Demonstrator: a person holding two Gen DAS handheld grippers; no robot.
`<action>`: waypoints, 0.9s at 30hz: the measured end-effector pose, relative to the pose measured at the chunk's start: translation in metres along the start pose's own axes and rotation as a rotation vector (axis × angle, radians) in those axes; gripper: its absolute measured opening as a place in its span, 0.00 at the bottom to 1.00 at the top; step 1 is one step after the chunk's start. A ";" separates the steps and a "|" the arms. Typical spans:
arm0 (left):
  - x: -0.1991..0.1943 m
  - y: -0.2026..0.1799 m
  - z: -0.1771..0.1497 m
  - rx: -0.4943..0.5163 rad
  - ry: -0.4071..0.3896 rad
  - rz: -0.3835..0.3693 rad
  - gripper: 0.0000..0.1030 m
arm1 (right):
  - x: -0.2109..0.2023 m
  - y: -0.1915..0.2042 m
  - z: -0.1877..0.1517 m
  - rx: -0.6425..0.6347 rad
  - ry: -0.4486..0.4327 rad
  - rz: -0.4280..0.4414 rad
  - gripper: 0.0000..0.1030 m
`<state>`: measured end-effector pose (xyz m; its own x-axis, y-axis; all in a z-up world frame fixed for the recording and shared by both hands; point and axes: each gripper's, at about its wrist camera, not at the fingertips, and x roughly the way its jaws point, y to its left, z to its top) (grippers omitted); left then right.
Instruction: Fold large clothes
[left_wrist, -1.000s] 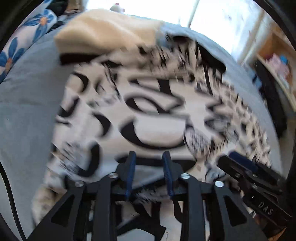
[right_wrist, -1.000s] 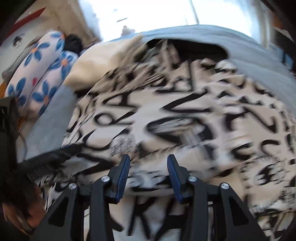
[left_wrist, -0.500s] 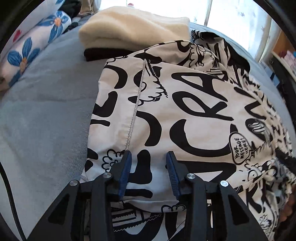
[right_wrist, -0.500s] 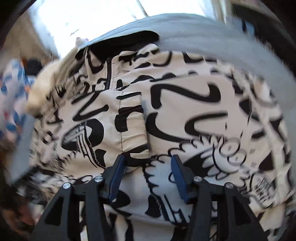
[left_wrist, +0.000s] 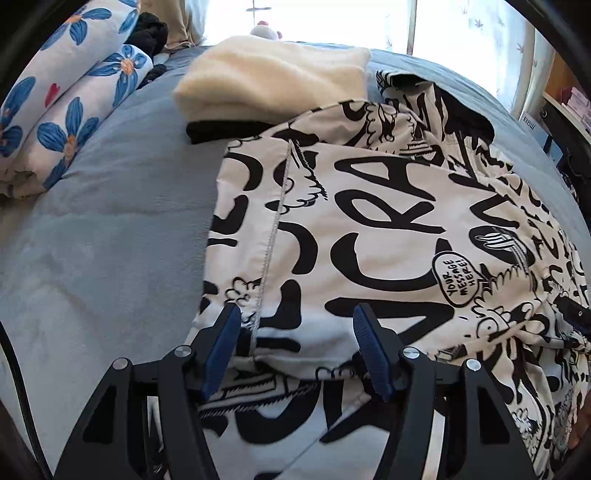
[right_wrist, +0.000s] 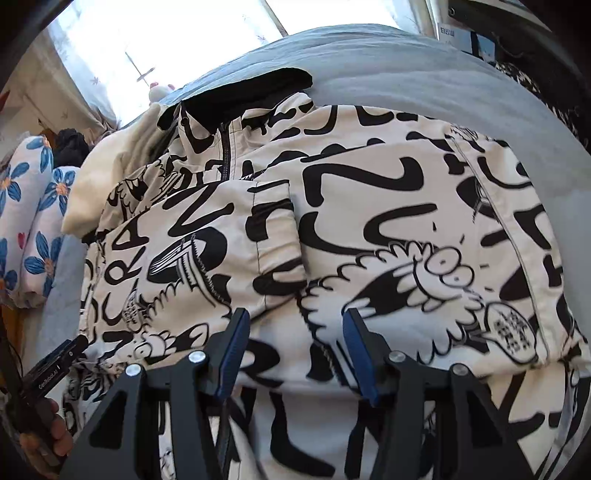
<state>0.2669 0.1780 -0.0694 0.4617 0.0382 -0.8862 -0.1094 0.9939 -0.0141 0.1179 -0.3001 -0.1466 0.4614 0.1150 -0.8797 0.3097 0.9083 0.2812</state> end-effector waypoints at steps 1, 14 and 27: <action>-0.005 0.001 -0.001 0.000 -0.006 0.003 0.60 | -0.004 0.000 -0.002 0.005 -0.004 0.003 0.51; -0.100 0.013 -0.034 0.011 -0.095 0.013 0.61 | -0.087 0.007 -0.039 -0.038 -0.096 0.033 0.51; -0.167 0.037 -0.096 0.003 -0.131 0.010 0.66 | -0.154 0.008 -0.099 -0.122 -0.150 0.062 0.51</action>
<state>0.1013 0.1982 0.0333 0.5715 0.0609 -0.8183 -0.1121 0.9937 -0.0043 -0.0334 -0.2710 -0.0472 0.5976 0.1191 -0.7929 0.1779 0.9446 0.2760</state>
